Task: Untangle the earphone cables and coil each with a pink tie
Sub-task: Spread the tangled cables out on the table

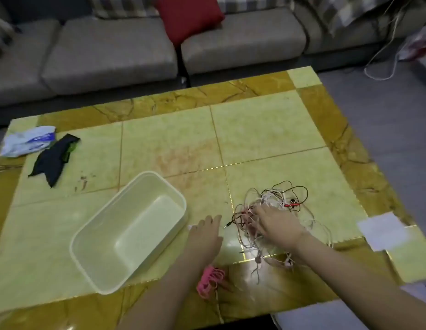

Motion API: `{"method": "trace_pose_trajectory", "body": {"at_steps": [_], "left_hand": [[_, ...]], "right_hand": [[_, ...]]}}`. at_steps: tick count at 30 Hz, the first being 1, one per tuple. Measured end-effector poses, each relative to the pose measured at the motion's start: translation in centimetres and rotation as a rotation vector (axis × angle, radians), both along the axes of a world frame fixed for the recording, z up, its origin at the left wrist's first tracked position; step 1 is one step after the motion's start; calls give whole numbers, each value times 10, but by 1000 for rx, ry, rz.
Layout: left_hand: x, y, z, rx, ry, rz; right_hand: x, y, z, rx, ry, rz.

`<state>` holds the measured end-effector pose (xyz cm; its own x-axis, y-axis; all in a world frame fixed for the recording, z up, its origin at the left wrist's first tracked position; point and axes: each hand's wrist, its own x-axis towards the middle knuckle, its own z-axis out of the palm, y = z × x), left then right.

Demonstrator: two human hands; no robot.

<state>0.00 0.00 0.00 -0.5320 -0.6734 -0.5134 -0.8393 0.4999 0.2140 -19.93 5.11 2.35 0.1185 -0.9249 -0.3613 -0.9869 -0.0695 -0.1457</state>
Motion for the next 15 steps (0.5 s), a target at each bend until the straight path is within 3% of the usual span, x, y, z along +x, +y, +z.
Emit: {"method": "trace_pose_trajectory", "body": {"at_steps": [7, 10, 15], "left_hand": [[-31, -31, -61, -112, 196, 58], [-47, -42, -72, -131, 299, 101], [-60, -57, -80, -155, 376, 123]], "right_hand": [[12, -23, -69, -106, 10, -49], [7, -31, -79, -217, 15, -20], [-4, -40, -86, -238, -23, 21]]}}
